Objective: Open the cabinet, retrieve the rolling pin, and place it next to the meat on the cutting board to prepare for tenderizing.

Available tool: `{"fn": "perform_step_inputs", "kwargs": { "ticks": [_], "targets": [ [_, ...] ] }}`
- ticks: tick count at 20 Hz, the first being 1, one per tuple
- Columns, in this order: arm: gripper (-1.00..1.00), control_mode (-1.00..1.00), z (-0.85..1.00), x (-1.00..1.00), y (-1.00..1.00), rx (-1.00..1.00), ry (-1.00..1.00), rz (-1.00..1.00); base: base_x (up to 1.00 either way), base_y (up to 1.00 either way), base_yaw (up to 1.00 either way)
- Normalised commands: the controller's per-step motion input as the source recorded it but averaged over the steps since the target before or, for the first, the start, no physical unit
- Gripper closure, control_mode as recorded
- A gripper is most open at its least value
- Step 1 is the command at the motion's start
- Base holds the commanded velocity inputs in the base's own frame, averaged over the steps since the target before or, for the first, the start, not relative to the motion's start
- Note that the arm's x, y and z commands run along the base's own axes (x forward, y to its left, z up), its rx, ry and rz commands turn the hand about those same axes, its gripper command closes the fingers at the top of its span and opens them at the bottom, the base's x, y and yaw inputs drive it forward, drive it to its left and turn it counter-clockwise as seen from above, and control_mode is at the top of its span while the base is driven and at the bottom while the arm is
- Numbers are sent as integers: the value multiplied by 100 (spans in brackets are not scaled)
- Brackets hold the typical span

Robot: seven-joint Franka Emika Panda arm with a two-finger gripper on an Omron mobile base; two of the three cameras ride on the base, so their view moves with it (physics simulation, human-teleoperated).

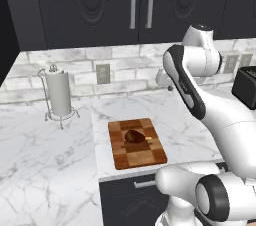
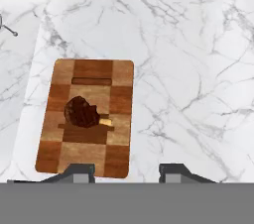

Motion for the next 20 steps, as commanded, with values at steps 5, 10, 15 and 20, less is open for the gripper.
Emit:
{"fn": "perform_step_inputs", "kwargs": {
  "ticks": [5,10,15,20],
  "targets": [
    [-100,-100,0,-15,4,0,-3,0,0,0,0],
    [-100,-100,7,-26,18,-1,-20,0,0,0,0],
    [-100,-100,29,-28,10,-4,-39,0,0,0,0],
    [-100,-100,39,-5,14,-1,-39,0,0,0,0]
  ]
}}
